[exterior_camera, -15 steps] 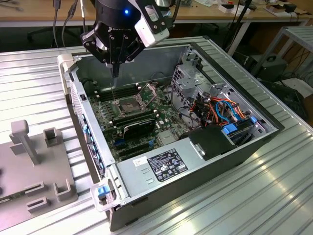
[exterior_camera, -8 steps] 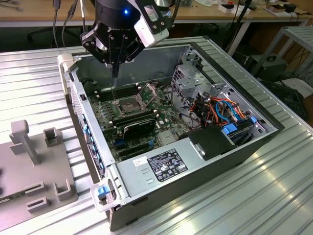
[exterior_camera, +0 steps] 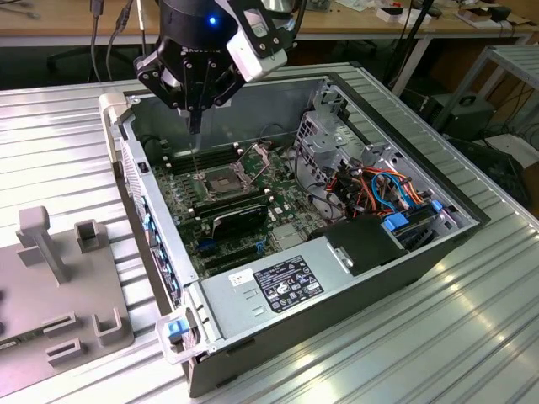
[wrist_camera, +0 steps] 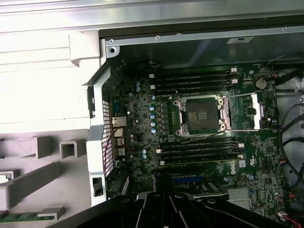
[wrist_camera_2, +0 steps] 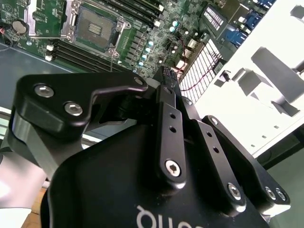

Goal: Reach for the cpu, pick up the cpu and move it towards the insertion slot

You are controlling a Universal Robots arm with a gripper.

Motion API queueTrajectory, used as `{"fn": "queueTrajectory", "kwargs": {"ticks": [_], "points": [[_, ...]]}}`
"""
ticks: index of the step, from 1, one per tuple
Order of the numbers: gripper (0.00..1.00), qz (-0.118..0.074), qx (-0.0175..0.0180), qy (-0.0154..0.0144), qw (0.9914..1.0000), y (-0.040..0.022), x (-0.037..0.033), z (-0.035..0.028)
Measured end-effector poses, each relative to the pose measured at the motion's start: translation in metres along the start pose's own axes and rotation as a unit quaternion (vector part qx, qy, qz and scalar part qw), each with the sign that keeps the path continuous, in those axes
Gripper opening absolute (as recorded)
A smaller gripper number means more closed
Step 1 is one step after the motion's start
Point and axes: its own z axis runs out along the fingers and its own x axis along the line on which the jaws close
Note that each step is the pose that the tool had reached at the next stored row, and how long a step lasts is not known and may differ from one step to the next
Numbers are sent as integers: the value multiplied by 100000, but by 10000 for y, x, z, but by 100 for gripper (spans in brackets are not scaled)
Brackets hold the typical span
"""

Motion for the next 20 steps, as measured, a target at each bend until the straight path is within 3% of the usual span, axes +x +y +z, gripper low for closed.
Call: {"fn": "queueTrajectory", "kwargs": {"ticks": [20], "points": [[11, 3, 8, 119, 100000, -6, 68, 9]]}}
